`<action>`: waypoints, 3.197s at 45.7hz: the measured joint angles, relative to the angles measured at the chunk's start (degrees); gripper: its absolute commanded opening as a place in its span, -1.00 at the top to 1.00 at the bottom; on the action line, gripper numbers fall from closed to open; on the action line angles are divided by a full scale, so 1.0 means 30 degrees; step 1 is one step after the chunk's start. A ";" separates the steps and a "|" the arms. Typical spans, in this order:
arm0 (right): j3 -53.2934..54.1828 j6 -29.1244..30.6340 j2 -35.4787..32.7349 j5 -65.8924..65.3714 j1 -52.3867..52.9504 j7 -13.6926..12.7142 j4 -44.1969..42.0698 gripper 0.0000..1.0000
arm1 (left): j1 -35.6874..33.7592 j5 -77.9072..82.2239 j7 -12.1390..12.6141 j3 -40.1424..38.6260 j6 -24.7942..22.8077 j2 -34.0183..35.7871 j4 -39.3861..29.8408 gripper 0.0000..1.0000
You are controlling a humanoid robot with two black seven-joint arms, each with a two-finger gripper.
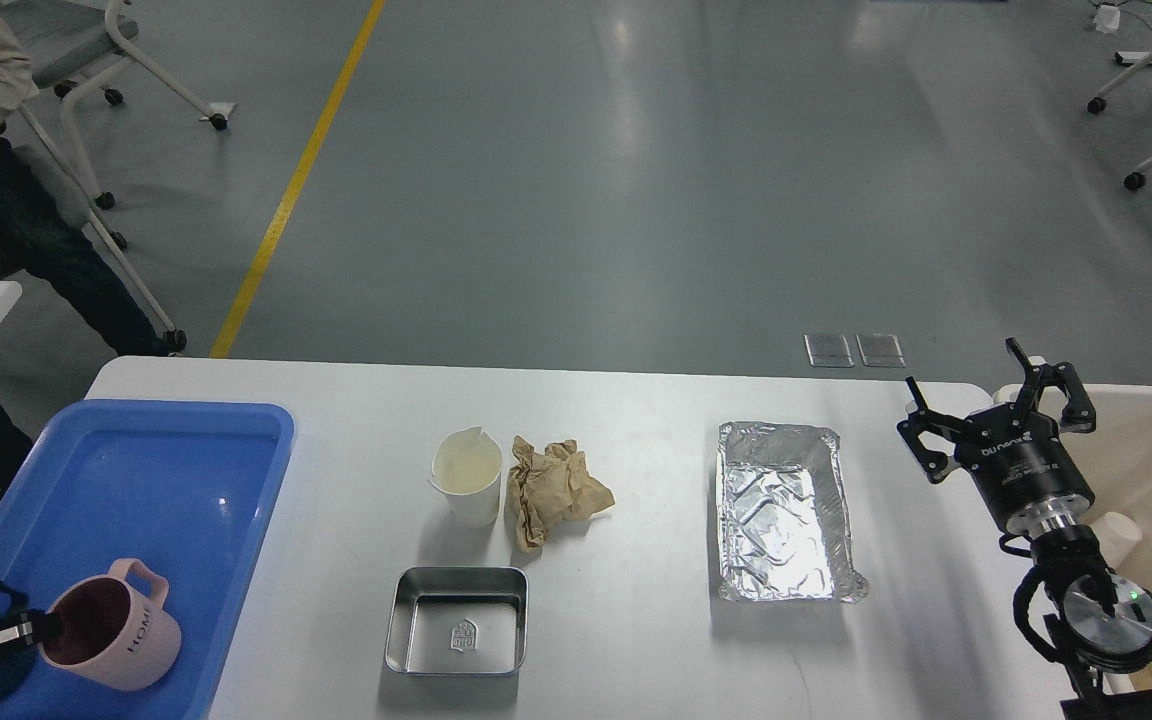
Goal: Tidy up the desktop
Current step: 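Lift the pink mug with the left gripper and place it in the blue tray, then move the left gripper to the small steel tray and grasp its rim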
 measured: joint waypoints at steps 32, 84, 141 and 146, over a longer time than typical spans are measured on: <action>-0.0002 0.0000 0.0125 -0.0009 0.0065 0.0000 0.0000 -1.00 | -0.0475 -0.0251 -0.0216 -0.3471 -0.0627 0.2075 -0.0524 -0.73; 0.0056 -0.0085 -0.0029 -0.0718 0.0181 0.0000 0.0342 -1.00 | -0.0492 -0.1335 -0.0037 -0.8049 0.1123 0.5209 -0.4785 -0.73; 0.0026 -0.0055 0.0007 -0.0747 -0.0017 0.0000 0.0323 -1.00 | -0.2334 0.0872 0.0783 -0.2639 -0.2055 -0.8358 0.0816 -0.91; 0.0025 -0.0054 0.0023 -0.0756 -0.0021 0.0001 0.0322 -1.00 | -0.2304 0.1335 0.1096 -0.2179 -0.2031 -0.9715 0.1604 -0.89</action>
